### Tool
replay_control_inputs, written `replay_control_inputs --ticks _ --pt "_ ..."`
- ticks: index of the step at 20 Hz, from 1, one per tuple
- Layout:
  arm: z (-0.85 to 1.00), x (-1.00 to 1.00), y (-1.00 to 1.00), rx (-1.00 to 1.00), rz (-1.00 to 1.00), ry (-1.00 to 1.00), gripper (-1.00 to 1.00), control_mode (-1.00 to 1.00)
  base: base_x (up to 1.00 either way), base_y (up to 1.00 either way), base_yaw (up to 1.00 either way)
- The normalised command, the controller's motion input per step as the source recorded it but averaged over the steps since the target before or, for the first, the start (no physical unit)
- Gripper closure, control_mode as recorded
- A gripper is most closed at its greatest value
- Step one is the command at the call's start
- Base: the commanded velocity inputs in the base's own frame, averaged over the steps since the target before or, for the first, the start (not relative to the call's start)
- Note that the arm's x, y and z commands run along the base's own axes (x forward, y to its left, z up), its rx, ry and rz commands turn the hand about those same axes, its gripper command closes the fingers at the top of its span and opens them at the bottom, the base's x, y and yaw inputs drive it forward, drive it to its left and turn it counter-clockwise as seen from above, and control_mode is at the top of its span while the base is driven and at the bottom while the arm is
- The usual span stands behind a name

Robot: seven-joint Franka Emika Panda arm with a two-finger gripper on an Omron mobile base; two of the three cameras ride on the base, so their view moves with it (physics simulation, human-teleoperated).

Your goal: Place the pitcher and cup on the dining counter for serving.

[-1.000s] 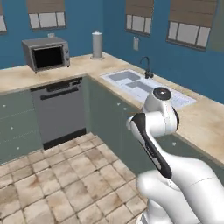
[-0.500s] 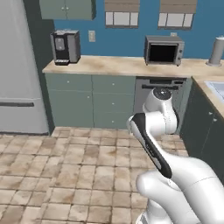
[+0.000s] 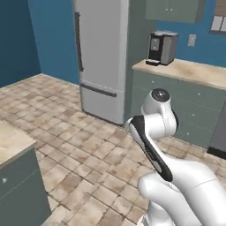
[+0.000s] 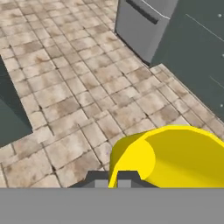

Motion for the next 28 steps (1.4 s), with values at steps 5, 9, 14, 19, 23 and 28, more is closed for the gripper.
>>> replay_control_inputs --ticks 5,9,14,19,23,28 --pt "0.0 0.0 0.0 0.0 0.0 0.0 1.0 1.0 1.0 0.0 0.62" --pt "0.0 0.0 0.0 0.0 0.0 0.0 1.0 1.0 1.0 -0.1 0.58" --pt "0.0 0.0 0.0 0.0 0.0 0.0 1.0 1.0 1.0 -0.19 0.52" --pt "0.0 0.0 0.0 0.0 0.0 0.0 1.0 1.0 1.0 -0.41 0.45" --pt "0.0 0.0 0.0 0.0 0.0 0.0 1.0 1.0 1.0 -0.89 0.39" --pt "0.0 0.0 0.0 0.0 0.0 0.0 1.0 1.0 1.0 -0.9 0.37"
